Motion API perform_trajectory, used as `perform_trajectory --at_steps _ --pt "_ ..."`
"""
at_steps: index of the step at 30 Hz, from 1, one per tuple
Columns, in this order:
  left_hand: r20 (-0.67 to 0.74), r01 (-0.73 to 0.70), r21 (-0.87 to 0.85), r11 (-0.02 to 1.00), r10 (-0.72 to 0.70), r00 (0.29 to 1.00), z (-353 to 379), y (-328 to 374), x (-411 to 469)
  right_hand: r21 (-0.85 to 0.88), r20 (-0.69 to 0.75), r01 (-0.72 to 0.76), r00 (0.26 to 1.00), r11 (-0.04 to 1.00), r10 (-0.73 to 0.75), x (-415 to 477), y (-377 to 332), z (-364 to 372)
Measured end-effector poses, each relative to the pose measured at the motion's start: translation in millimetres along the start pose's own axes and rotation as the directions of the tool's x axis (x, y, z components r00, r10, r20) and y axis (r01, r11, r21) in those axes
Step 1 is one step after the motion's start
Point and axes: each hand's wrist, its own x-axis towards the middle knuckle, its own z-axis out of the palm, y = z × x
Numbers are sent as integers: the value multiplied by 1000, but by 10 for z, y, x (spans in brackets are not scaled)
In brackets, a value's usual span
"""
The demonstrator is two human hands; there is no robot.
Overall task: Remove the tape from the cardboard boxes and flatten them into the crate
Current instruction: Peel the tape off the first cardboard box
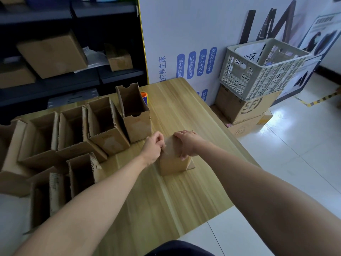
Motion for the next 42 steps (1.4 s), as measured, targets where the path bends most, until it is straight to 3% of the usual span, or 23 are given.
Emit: perform_trajectory --at_steps 4,9,13,17,19,21,23,27,33,38,42 --pt "-76 82 -216 973 -101 992 -196 -3 -20 -28 11 -12 1000 1000 12 45 -18 -16" --pt "-79 323 -246 914 -351 933 -281 -133 -124 -67 13 -15 1000 998 16 64 -37 5" --pt "36 465 -53 884 -464 885 -451 -239 -288 -59 4 -22 1000 998 22 44 -45 30" --pt "36 403 -62 913 -402 915 -577 -213 -345 -77 2 -20 1000 997 20 15 -94 69" --pt "9 390 118 913 -394 919 -563 -129 -343 -72 37 -29 999 997 31 -17 -144 110" --pt "-7 419 337 843 -443 897 -525 -74 -359 -51 70 -33 997 998 36 -49 -189 165" --pt "23 416 425 804 -469 883 -484 -47 -377 -40 81 -33 996 999 37 -71 -232 216" --pt "41 327 324 888 -358 933 -393 -61 -384 -17 50 -47 998 999 48 -93 -248 281" --pt "-56 176 -91 980 -181 982 -287 -42 -322 264 26 -55 998 963 50 -129 -204 220" --pt "-126 71 -277 958 -109 986 -266 86 -287 651 -26 -52 995 757 91 -158 -125 121" --pt "-114 60 -291 955 -97 989 -184 152 -259 707 -10 -95 989 701 145 -172 -7 77"
